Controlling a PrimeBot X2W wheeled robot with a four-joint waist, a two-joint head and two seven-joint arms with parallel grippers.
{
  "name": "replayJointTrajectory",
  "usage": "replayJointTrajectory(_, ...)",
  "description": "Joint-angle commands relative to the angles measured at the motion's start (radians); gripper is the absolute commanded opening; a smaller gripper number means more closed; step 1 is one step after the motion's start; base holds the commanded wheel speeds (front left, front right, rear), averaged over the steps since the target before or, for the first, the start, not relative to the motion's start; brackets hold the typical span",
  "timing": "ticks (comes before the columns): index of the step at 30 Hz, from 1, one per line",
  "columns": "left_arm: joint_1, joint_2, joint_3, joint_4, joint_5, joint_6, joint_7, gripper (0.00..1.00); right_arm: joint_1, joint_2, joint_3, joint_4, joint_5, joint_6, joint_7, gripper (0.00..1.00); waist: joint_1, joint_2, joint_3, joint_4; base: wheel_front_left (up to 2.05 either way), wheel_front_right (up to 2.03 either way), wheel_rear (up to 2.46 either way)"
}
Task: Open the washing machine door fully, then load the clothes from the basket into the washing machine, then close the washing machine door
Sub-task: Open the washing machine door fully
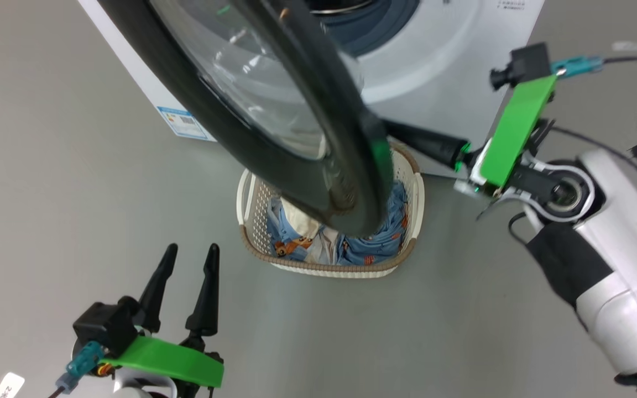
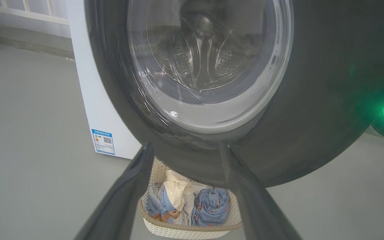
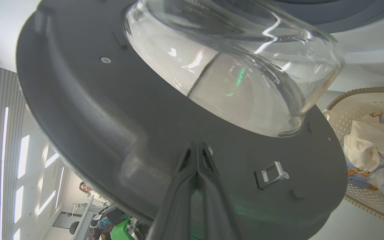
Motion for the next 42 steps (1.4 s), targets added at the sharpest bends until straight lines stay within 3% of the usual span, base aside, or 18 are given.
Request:
replayJointTrajectory(1,0.001,0.024,0.038,-0.018,0.013,-0.002,-0.006,1.00,0.028,0.027,0.014,-0.037,0.016,0.002,0.008,0.00,0.0000,0.0000,-0.016,-0.001,0.00,0.00,0.00)
replayJointTrajectory(26,0.038,0.025,0.028,-0.017,0.019,-0.002,-0.006,1.00,0.147,0.150,0.074,-0.094,-0.004,0.002,0.038,0.00,0.0000,0.0000,-0.078,0.044,0.00,0.00,0.00)
replayJointTrajectory(37,0.032,0.043,0.035,-0.015,0.012,-0.002,-0.006,1.00,0.182,0.143,0.056,-0.091,-0.029,0.002,-0.015,0.00,0.0000,0.0000,-0.102,0.017,0.00,0.00,0.00)
replayJointTrajectory(40,0.031,0.052,0.039,-0.014,0.007,-0.002,-0.006,1.00,0.199,0.132,0.052,-0.095,-0.036,0.002,-0.038,0.43,0.0000,0.0000,-0.112,-0.001,0.00,0.00,0.00)
replayJointTrajectory(42,0.032,0.060,0.042,-0.013,0.004,-0.002,-0.006,1.00,0.212,0.121,0.050,-0.099,-0.041,0.002,-0.052,0.92,0.0000,0.0000,-0.119,-0.015,0.00,0.00,0.00)
